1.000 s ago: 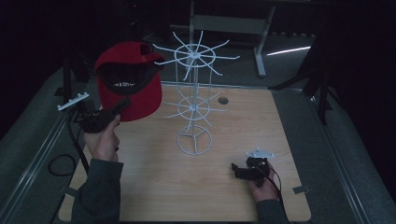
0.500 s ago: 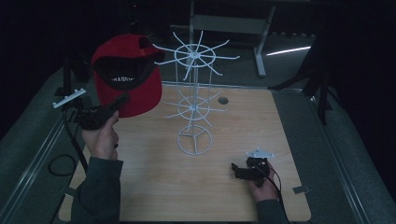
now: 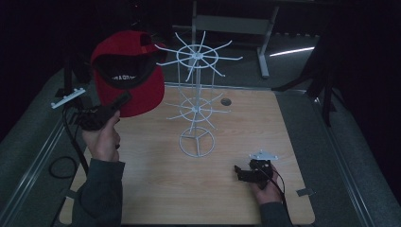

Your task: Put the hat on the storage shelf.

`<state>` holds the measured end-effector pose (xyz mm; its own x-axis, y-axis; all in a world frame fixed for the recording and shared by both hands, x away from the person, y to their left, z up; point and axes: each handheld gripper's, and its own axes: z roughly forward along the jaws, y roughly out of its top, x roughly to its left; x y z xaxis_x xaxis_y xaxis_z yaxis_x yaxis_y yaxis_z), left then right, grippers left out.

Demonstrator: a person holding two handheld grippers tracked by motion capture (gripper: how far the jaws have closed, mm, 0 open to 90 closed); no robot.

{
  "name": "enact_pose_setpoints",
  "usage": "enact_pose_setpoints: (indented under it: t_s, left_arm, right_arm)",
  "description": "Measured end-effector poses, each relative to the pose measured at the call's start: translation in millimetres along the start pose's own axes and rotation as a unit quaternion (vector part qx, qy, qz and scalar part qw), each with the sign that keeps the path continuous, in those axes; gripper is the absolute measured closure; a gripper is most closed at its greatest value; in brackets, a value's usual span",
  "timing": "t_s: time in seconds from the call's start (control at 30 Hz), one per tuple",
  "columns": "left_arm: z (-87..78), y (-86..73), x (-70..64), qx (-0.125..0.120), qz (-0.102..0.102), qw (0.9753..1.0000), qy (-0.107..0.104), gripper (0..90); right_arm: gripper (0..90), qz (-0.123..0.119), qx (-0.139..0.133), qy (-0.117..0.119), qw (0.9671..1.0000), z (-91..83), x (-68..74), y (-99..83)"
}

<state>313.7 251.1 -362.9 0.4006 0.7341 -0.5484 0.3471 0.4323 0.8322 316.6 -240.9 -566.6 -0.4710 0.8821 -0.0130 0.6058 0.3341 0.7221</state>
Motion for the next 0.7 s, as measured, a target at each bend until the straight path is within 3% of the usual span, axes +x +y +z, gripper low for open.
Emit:
enact_pose_setpoints:
  t_s: [0.7]
  left_arm:
    - [-0.9, 4.0, -7.0, -0.014, 0.006, 0.9998, -0.010, 83.5]
  right_arm:
    - [13.4, 0.000, 0.000, 0.000, 1.0000, 0.0, 0.0, 0.0]
